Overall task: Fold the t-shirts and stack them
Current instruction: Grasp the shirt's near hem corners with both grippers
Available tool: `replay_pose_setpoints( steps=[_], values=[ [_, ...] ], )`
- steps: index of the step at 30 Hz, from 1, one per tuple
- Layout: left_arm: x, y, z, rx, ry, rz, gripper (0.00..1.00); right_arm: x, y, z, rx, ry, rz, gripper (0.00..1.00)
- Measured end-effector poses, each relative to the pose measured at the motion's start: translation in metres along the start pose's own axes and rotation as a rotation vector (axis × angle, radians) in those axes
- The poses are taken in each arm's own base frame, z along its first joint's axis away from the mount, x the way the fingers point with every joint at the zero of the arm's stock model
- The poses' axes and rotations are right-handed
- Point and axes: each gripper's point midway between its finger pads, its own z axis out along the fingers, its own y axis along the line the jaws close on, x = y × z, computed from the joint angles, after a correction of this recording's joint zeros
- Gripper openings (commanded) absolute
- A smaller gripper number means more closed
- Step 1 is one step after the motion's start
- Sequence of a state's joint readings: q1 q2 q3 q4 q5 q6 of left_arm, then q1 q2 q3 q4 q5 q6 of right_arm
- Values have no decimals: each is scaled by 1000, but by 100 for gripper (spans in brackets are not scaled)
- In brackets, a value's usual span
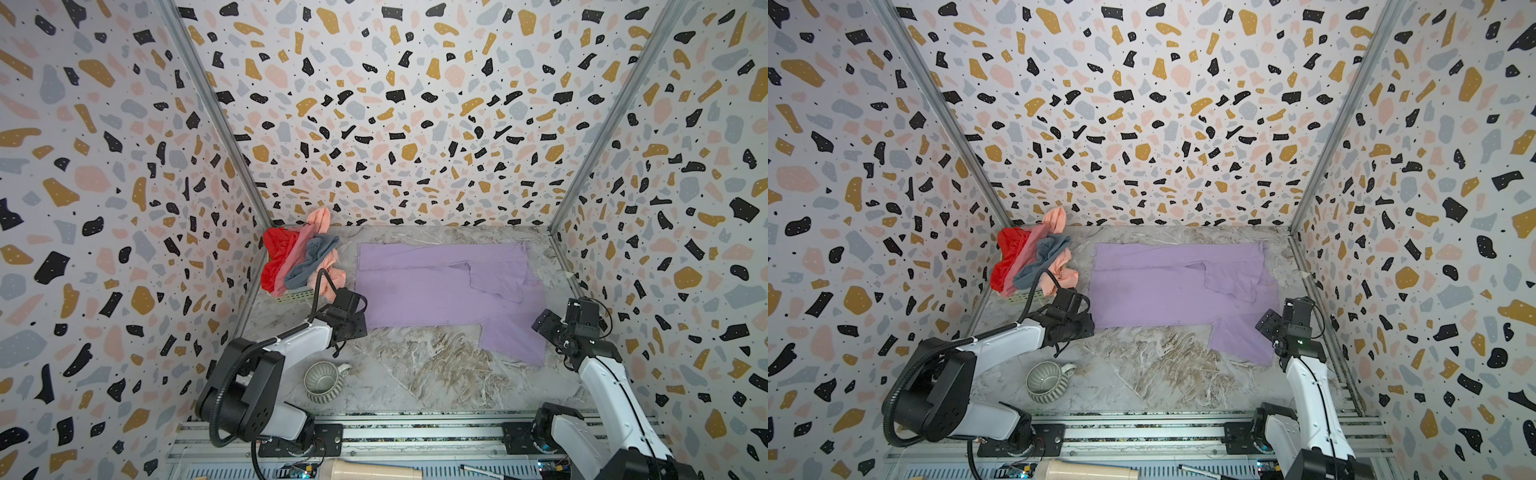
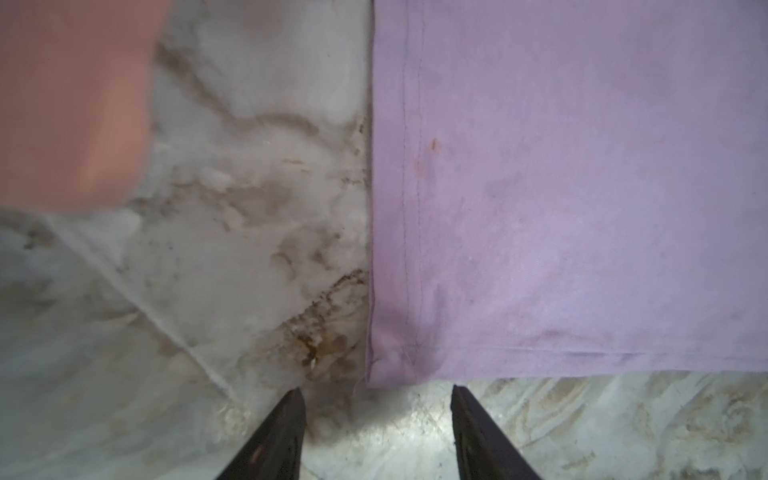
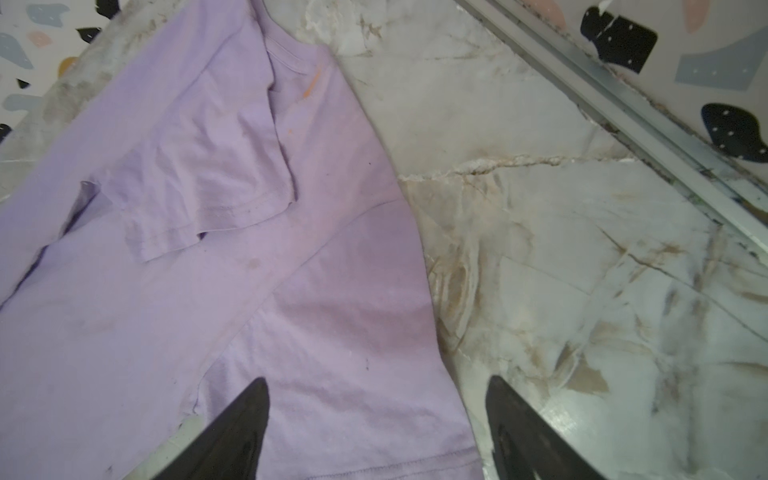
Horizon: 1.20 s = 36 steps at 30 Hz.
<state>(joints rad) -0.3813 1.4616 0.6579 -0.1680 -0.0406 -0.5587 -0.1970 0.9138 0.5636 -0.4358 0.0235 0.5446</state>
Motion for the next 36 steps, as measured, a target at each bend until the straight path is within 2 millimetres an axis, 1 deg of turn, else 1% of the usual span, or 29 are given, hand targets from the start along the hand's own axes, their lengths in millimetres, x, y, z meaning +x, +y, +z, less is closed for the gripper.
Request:
replay_pose_setpoints(
  steps=[1,2,6,8,11,12,15,19,23,27,28,31,33,34,36],
  values=[
    [0,-1,3,7,0,-9,45,3,-1,2,5,17,6,81],
    [0,-2,5,13,-2,-19,40,7,-2,3,9,35,13,81],
    [-4,-8,10,46,-28,-50,24,20,-5,5,12,84,44,79],
    [-4,-9,12,55,-39,-63,14,26,-6,6,18,111,60,78],
    [-4,-10,13,72,-49,-75,2,39,-6,11,14,174,82,74],
    [-5,-12,13,79,-52,-80,0,45,-6,13,13,200,87,71],
    [-7,-15,14,95,-56,-83,0,68,-9,18,25,298,101,68],
    [-10,-19,14,117,-67,-84,0,86,-18,19,81,378,118,67],
    [-15,-22,13,130,-87,-89,0,92,-26,18,133,405,127,61],
    [-19,-24,11,139,-102,-91,0,100,-34,21,184,443,140,59],
    [-20,-24,10,141,-105,-91,0,101,-35,22,195,450,142,56],
    [-21,-25,9,144,-110,-92,0,99,-37,24,218,455,153,54],
    [-22,-26,8,146,-113,-93,0,98,-39,24,238,460,166,50],
    [-22,-26,8,148,-115,-93,0,98,-40,24,247,458,172,45],
    [-23,-26,8,150,-117,-95,0,96,-43,24,264,448,185,31]
  ],
)
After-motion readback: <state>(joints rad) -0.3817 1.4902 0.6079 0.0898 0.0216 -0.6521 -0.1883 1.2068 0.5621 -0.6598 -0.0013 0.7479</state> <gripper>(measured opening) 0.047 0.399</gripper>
